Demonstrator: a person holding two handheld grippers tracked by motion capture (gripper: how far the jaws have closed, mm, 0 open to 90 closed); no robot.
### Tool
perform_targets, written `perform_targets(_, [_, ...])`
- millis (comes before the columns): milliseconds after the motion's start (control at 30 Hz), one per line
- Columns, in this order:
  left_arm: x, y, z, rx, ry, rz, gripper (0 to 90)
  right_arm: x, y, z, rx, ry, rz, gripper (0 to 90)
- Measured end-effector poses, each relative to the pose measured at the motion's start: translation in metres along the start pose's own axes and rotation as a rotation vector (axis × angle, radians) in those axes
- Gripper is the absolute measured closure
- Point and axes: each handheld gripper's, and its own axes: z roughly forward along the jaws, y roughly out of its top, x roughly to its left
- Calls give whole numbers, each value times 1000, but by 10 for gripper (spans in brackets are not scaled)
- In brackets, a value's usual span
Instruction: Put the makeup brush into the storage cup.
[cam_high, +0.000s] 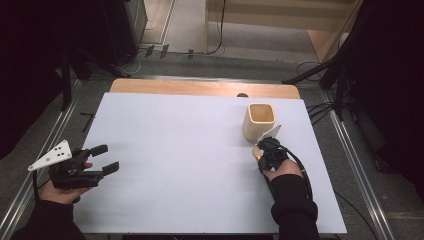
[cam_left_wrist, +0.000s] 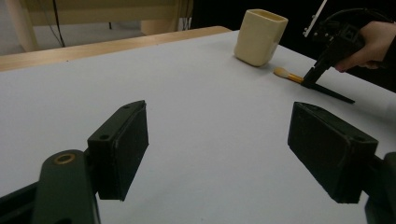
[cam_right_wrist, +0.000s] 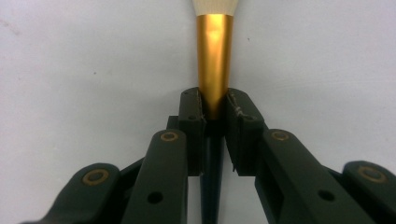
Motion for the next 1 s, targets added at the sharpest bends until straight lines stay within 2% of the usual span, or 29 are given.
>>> perform_targets(367, [1, 0, 1, 14, 7, -4, 212, -9, -3, -1, -4, 60, -10, 791])
perform_targets(500, [2, -1, 2, 24, 12, -5, 212, -11, -4, -3, -14, 65, -9, 792])
perform_targets(600, [2, -1, 3, 38, 11, -11, 212, -12, -7, -8, 1, 78, -13, 792])
perform_targets(800, [2, -1, 3, 37, 9, -10, 212, -14, -11, -18, -6, 91, -23, 792])
perform_targets(900, [2, -1, 3, 38, 4, -13, 212, -16, -13, -24, -16, 112, -25, 792])
perform_targets(1000, [3, -2, 5, 51, -7, -22, 211, -18, -15, -30, -16, 121, -35, 792])
